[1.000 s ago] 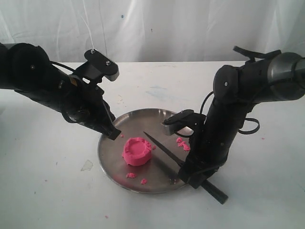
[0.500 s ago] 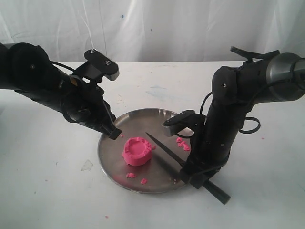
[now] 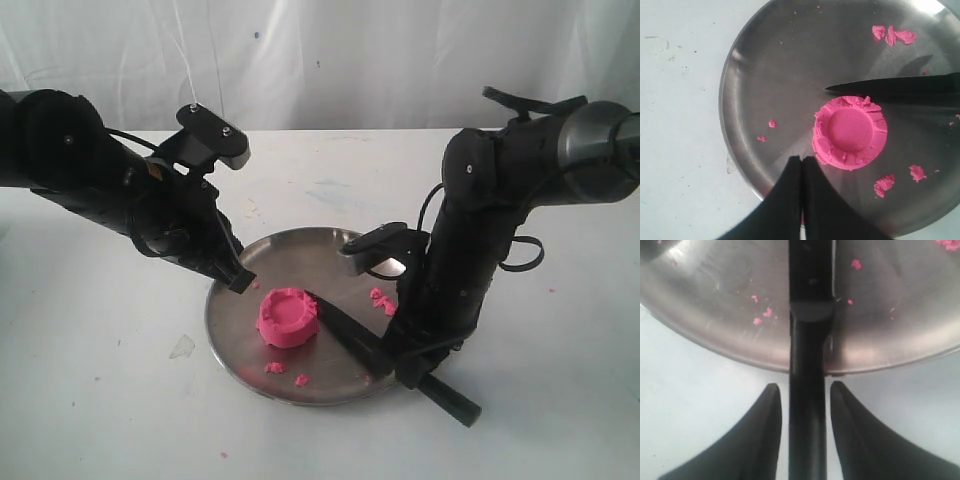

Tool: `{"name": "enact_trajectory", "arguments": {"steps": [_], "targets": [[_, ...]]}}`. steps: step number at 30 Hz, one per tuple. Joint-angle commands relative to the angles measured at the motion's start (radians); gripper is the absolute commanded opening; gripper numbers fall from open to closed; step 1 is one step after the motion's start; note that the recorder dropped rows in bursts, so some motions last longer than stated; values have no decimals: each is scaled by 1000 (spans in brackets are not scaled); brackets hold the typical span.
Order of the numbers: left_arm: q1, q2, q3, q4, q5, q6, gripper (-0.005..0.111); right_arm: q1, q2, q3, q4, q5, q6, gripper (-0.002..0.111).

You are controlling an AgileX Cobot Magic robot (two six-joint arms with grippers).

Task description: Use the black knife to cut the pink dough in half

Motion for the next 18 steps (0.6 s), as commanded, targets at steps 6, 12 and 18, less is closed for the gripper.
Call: {"name": "enact_trajectory", "arguments": {"steps": [6, 12, 18], "targets": [[1, -10, 5, -11, 11, -11, 0, -1, -90, -50, -57, 75, 72, 32], [1, -10, 5, -11, 7, -11, 0, 24, -189, -57, -25, 155, 146, 32], [1, -4, 5, -11, 3, -11, 0, 229, -261, -55, -116, 175, 252, 21]]}}
